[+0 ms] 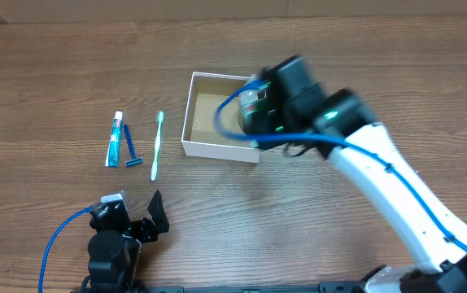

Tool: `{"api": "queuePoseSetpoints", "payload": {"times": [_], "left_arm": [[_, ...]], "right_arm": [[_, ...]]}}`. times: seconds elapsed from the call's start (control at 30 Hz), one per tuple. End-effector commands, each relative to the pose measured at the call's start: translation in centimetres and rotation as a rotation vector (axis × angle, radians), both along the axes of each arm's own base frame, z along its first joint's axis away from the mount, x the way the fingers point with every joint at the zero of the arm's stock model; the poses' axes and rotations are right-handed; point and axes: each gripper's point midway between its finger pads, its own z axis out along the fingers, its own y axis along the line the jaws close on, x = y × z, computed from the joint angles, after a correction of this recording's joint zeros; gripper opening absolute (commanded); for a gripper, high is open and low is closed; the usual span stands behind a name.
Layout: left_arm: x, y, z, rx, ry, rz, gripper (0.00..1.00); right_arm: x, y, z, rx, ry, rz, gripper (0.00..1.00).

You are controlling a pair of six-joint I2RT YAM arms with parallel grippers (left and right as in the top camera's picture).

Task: Pack container
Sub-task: 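Lower the soap bar into the box beside the bottle and release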

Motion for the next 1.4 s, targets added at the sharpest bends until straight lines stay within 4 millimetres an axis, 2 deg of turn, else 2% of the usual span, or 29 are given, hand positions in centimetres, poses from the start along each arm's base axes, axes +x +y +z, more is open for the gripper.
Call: {"api": "queuePoseSetpoints", "payload": {"times": [0.0, 0.07, 0.1, 0.2, 0.37, 0.53, 0.7, 0.73, 0.77, 0.83, 0.87, 0.9, 0.97, 1.03, 1.13, 1.23, 1.3, 1.37], "left_arm": [[0.0, -0.1, -0.2, -0.013, 0.000, 0.000, 1.00], [0.0, -0.1, -0.2, -0.013, 0.000, 0.000, 1.00], [0.0, -0.1, -0.2, -0.013, 0.000, 0.000, 1.00], [0.0, -0.1, -0.2, -0.013, 0.000, 0.000, 1.00], [0.0, -0.1, -0.2, -0.013, 0.000, 0.000, 1.00], [0.0, -0.1, -0.2, -0.013, 0.000, 0.000, 1.00], [0.0, -0.1, -0.2, -0.013, 0.000, 0.000, 1.00], [0.0, -0.1, -0.2, -0.013, 0.000, 0.000, 1.00], [0.0, -0.1, -0.2, -0.013, 0.000, 0.000, 1.00], [0.0, -0.1, -0.2, -0.013, 0.000, 0.000, 1.00], [0.0, -0.1, -0.2, -0.013, 0.000, 0.000, 1.00], [0.0, -0.1, -0.2, -0.013, 0.000, 0.000, 1.00], [0.0, -0.1, -0.2, -0.013, 0.000, 0.000, 1.00], [0.0, -0.1, -0.2, -0.013, 0.000, 0.000, 1.00], [0.0, -0.1, -0.2, -0.013, 0.000, 0.000, 1.00], [0.0, -0.1, -0.2, -0.013, 0.000, 0.000, 1.00], [0.0, -0.1, -0.2, -0.013, 0.000, 0.000, 1.00], [0.0, -0.1, -0.2, -0.013, -0.001, 0.000, 1.00]], "right_arm": [[0.1, 2.6, -0.8, -0.026, -0.044, 0.034, 0.39], [0.7, 3.7, -1.7, -0.034, -0.061, 0.073, 0.39], [1.1, 3.8, -2.2, -0.075, -0.087, 0.140, 0.39], [3.1, 2.5, -3.6, -0.220, -0.161, 0.200, 0.39], [4.3, 3.8, -5.3, -0.308, -0.238, 0.456, 0.40], [4.8, 4.2, -5.9, -0.392, -0.303, 0.655, 0.52], [4.6, 4.3, -7.5, -0.412, -0.275, 0.711, 0.52], [4.6, 4.3, -8.0, -0.419, -0.260, 0.715, 0.59], [4.5, 4.2, -8.2, -0.422, -0.252, 0.717, 0.73], [4.4, 4.1, -8.3, -0.424, -0.245, 0.711, 0.74], [4.6, 3.9, -8.1, -0.427, -0.244, 0.672, 0.76], [4.9, 3.5, -8.0, -0.436, -0.242, 0.634, 0.83], [4.9, 2.5, -7.6, -0.455, -0.224, 0.545, 0.86], [4.0, 1.7, -7.1, -0.448, -0.175, 0.491, 0.99], [3.0, -1.1, -4.9, -0.363, -0.098, 0.213, 1.00], [3.0, -3.8, -2.3, -0.187, -0.029, 0.006, 1.00], [3.4, -5.5, -1.1, -0.084, 0.009, -0.084, 1.00], [5.0, -9.2, -0.4, 0.034, 0.063, -0.248, 1.00]]}}
